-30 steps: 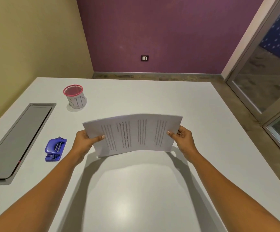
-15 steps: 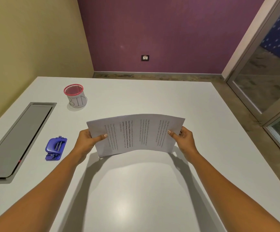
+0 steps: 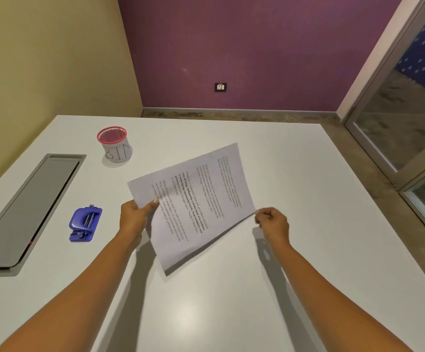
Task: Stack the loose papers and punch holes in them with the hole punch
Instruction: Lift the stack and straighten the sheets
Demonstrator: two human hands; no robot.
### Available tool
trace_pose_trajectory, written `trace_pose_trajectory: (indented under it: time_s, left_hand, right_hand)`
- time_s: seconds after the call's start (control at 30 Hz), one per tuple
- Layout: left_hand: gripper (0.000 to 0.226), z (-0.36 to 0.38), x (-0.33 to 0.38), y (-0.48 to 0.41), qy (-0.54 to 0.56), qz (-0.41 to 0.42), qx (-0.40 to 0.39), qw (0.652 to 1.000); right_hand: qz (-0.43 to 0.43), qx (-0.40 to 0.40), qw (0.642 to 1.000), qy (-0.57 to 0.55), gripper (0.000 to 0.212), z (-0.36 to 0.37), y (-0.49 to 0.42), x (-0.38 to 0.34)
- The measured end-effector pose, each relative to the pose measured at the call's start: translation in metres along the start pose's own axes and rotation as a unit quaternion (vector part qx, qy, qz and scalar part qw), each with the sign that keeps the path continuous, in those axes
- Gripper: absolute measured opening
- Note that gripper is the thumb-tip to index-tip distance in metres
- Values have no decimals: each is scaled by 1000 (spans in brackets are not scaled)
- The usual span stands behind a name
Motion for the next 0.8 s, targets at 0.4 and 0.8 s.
trace_pose_trajectory:
  time_s: [0.4, 0.8]
  left_hand:
    - [23, 19, -29, 26, 122, -213, 99, 964]
    - [26, 9, -48, 15, 72, -242, 86, 964]
  right_hand:
    - [205, -190, 959, -50, 27, 50, 42, 8]
    - [160, -111, 981, 1, 14, 59, 29, 3]
Point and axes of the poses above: each hand's wrist, its own y-axis away from the middle knuckle, its own z-axis out of the palm, x = y × z, the point moved 1 cm from there along -y, towards the middle knuckle, and after that the axes turned 14 degrees about x, right-handed, at the moved point
